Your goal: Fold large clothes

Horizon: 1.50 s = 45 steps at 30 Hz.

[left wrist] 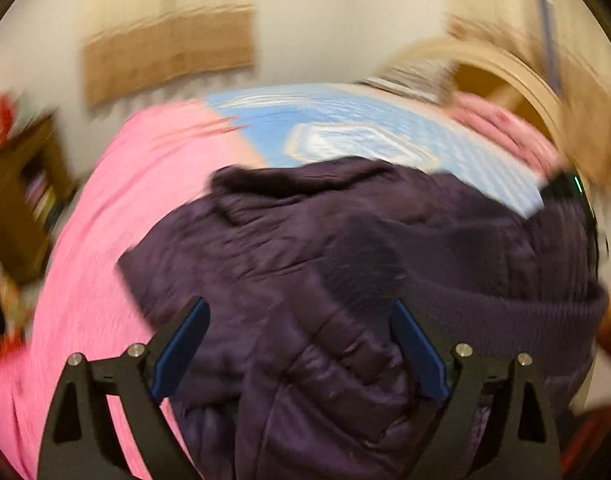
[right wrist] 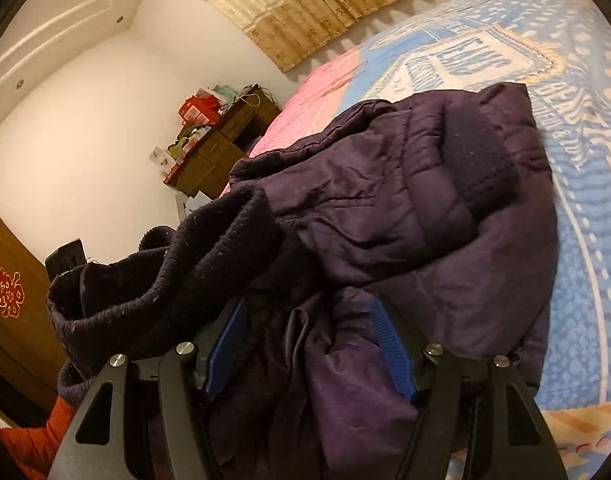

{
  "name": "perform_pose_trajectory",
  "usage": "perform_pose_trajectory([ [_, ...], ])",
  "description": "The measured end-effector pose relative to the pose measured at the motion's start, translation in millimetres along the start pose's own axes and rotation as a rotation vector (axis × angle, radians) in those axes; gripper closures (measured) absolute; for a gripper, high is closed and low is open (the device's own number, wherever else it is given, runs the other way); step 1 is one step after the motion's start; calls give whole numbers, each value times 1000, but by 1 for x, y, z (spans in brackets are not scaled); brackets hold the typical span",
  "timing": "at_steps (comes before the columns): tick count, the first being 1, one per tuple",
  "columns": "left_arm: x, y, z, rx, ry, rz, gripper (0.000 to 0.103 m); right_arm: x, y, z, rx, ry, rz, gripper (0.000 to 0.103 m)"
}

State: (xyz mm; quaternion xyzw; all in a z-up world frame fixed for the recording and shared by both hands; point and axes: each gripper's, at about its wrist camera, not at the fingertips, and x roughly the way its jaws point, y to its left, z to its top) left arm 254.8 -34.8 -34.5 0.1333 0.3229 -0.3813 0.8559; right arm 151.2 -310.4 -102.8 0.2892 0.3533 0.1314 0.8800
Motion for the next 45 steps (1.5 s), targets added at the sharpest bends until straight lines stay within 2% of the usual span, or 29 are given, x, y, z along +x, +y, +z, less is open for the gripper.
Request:
perform_pose_trajectory([
  [4,18,-8,4,107,61,-172,7,-3,-4,-3,4,9,-28,38],
  [6,35,-8,2,84,130,-204,7,-5,-6,-5,6,11,-31,38],
  [7,46,-7,0,51,174,-226,13,-6,-8,-5,7,9,-33,38],
  [8,53,-7,-3,16,195,-239,34,-4,-7,-4,9,7,-35,38],
  [9,55,-9,-5,-8,199,-235,42,-5,-8,-6,10,4,-36,38],
  [11,44,-16,-7,-10,157,-180,69,-7,-7,-7,11,-2,-40,38],
  [14,6,-15,-6,-103,58,-152,77,-21,-5,-12,27,-40,-25,38],
  [18,-82,17,-15,-374,-180,-172,78,-54,-1,-12,20,-122,10,38],
  [20,-108,38,-23,-491,-260,-152,78,-73,-3,-11,27,-164,0,38],
  [21,-117,52,-31,-566,-294,-116,78,-80,-5,-11,35,-181,-6,38],
  [23,-116,77,-45,-682,-300,-55,78,-90,-8,-9,50,-204,-16,38],
  [25,-94,102,-66,-813,-248,9,78,-95,-9,-10,59,-211,-27,38],
  [27,-63,110,-82,-838,-128,97,78,-94,-9,-13,63,-196,-27,38],
  [28,-47,111,-91,-857,-62,118,77,-94,-8,-16,58,-190,-26,38],
  [29,-36,112,-101,-886,-35,106,74,-93,-4,-16,46,-182,-28,38],
  [30,-33,114,-110,-921,-48,83,71,-93,-2,-16,34,-175,-33,38],
  [32,-36,120,-121,-986,-84,46,58,-91,5,-11,9,-156,-26,38],
  [33,-40,121,-123,-996,-92,43,55,-92,6,-7,2,-150,-13,37],
  [36,-42,114,-117,-927,-92,89,50,-91,14,9,-26,-145,52,26],
  [40,-34,104,-105,-861,-101,114,48,-72,25,44,-56,-113,124,24],
  [43,-27,109,-100,-867,-98,126,39,-34,26,75,-49,-32,191,24],
  [45,-25,108,-102,-873,-105,114,39,1,19,94,-3,48,221,24],
])
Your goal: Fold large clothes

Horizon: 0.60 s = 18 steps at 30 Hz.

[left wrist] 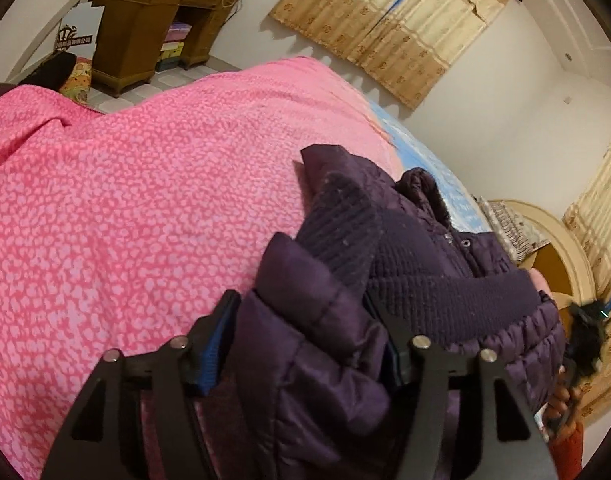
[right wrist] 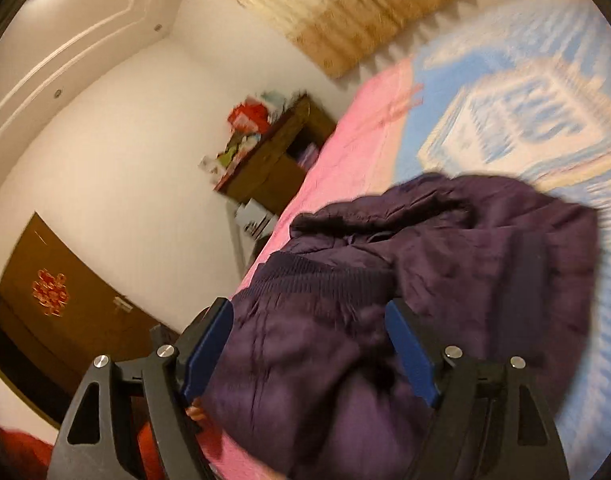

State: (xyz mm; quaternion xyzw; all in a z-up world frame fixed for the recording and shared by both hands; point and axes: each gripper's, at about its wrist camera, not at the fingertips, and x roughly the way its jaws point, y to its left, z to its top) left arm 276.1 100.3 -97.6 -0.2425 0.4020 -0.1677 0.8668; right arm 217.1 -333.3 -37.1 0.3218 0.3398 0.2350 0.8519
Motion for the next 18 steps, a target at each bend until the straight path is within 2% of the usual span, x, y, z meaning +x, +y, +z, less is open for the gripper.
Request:
perform_pose_trajectory([
  [2,-5,5,-1,0,0,-10,39,31,-11,9,27,85,-32,24],
  [4,-12,11,-3,3,-7,-32,37,57,-10,7,-33,167,-96,24],
  [7,-16,15,-5,8,-15,-66,29,66,-1,-5,-125,195,-158,24],
  [11,-9,8,-5,30,-14,-71,18,66,13,-33,-238,239,-232,24],
  [12,-8,6,-5,34,-16,-66,18,65,18,-42,-284,244,-255,30],
  [13,-9,6,-5,39,-24,-62,18,63,22,-49,-324,236,-275,42],
  [15,-11,5,-7,45,-36,-68,24,57,32,-60,-374,211,-297,57],
  [17,-15,0,-11,77,-46,-103,51,46,39,-68,-392,167,-312,66],
  [18,-18,-3,-13,99,-56,-92,51,39,42,-71,-399,138,-320,70],
])
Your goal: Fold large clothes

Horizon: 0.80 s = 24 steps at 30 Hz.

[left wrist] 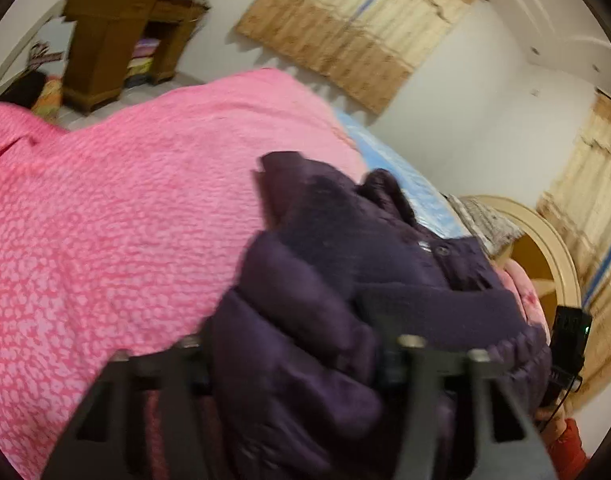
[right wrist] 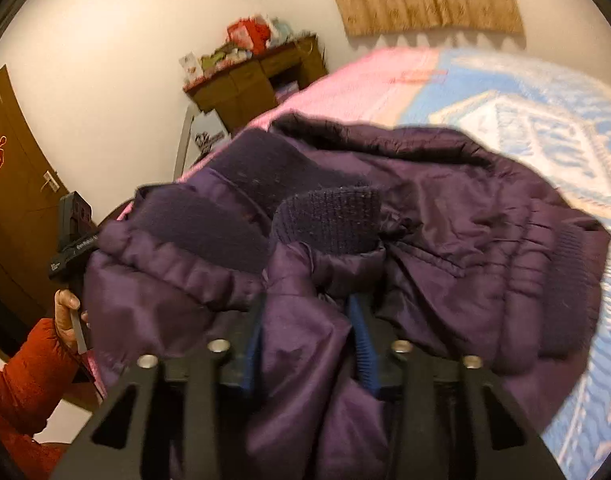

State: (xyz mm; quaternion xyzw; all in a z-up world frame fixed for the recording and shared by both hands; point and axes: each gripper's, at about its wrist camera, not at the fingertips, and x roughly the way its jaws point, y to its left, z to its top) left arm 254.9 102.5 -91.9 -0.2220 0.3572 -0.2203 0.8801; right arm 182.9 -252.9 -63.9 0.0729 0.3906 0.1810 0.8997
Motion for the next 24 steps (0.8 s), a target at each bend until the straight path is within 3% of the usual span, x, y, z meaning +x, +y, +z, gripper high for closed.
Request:
perform_pose_trajectory([
  [2,-6,-9,-2,62,-30,25,53,-22,4,-8,4,-63,-21,82],
  [7,-15,-6,-3,52,-41,-9,53,-78,6,-26,16,-191,-126,83],
  [9,-13,-6,-3,53,-30,-8,53,-81,5,-34,7,-177,-178,83],
  [11,-10,-8,-1,66,-11,10,43,-71,1,-41,-2,-127,-224,82],
  [14,-9,-6,0,34,12,43,25,-62,-8,-48,50,-91,-200,72],
  [15,-11,-3,1,19,15,36,24,-64,-12,-48,81,-95,-180,62],
  [16,-15,0,3,2,19,22,23,-66,-17,-47,110,-96,-170,44],
  [18,-23,2,1,-4,16,17,18,-78,-24,-44,157,-128,-166,28],
  [21,-34,1,7,40,-19,47,7,-95,-32,-34,175,-197,-119,24],
  [24,-29,-4,16,100,-17,80,4,-87,-33,-19,157,-184,-80,21],
])
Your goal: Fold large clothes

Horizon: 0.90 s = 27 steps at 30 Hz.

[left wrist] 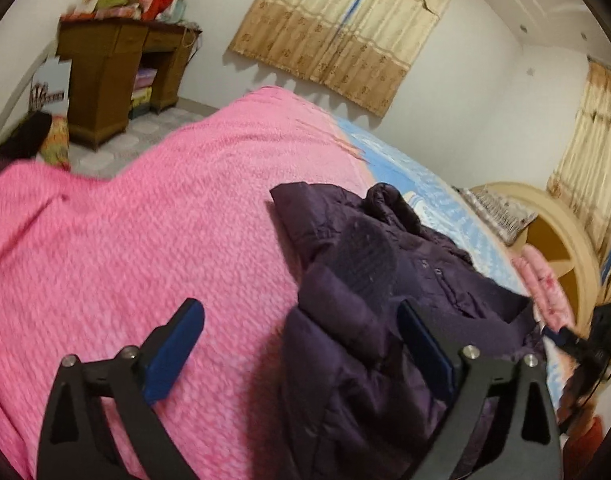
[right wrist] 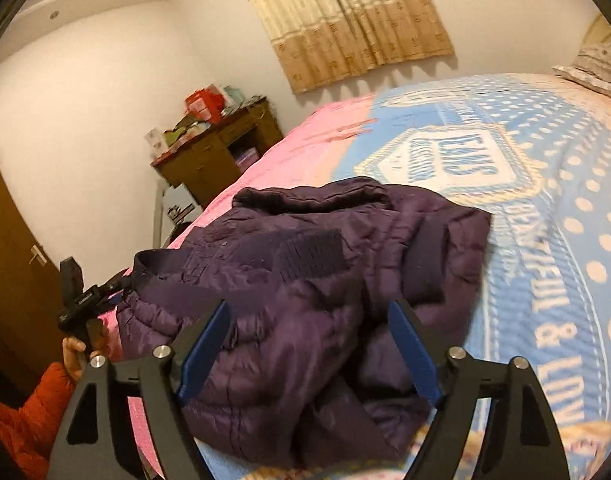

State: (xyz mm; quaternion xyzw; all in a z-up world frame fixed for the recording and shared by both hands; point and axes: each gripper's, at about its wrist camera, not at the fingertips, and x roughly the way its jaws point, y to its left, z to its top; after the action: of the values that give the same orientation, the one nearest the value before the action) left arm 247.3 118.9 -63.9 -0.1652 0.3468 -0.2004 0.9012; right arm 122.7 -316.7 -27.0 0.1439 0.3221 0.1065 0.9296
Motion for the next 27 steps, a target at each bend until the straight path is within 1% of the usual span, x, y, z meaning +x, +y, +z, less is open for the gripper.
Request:
perform_pose_trajectory([
  [3,21,-6,1,31,67,-41,4,34,10,4,-76,85,11,21],
  [4,32,-10,-1,46,96,-40,4,49,12,4,-90,122,8,19],
  [5,36,-12,-4,56,104,-37,6,63,14,3,-107,160,-7,18],
  [6,41,-14,-6,61,103,-35,13,73,16,1,-129,185,-40,17],
  [7,42,-15,-8,60,105,-62,41,78,20,0,-158,190,-52,20],
  [8,40,-17,-8,54,104,-80,48,77,24,-1,-186,164,-49,27],
  [9,34,-19,-8,60,78,-68,53,75,28,-3,-212,148,-44,50],
  [10,27,-22,-8,79,52,-64,64,73,32,-6,-222,158,-35,64],
  [11,20,-26,-9,90,36,-64,68,71,34,-9,-221,159,-37,66],
  [12,13,-29,-10,96,19,-70,70,66,37,-14,-229,147,-48,71],
  [13,3,-32,-11,97,-4,-78,72,61,40,-18,-240,136,-61,73],
  [15,-21,-39,-15,91,-71,-113,73,41,47,-23,-232,86,-72,75],
  [17,-41,-47,-20,100,-127,-130,74,12,51,-22,-191,10,-43,76],
  [19,-55,-58,-23,123,-164,-127,74,-12,56,-20,-181,-53,-36,77],
  [20,-62,-64,-21,127,-183,-138,74,-24,62,-17,-186,-86,-38,77],
  [21,-65,-68,-19,125,-193,-149,74,-32,67,-16,-192,-110,-41,79],
  [24,-74,-83,1,120,-234,-195,74,-49,78,-5,-210,-181,-51,80],
  [25,-75,-92,12,135,-245,-206,74,-53,79,-1,-215,-203,-55,80],
  [27,-70,-99,31,144,-260,-208,74,-59,81,13,-229,-254,-84,81],
])
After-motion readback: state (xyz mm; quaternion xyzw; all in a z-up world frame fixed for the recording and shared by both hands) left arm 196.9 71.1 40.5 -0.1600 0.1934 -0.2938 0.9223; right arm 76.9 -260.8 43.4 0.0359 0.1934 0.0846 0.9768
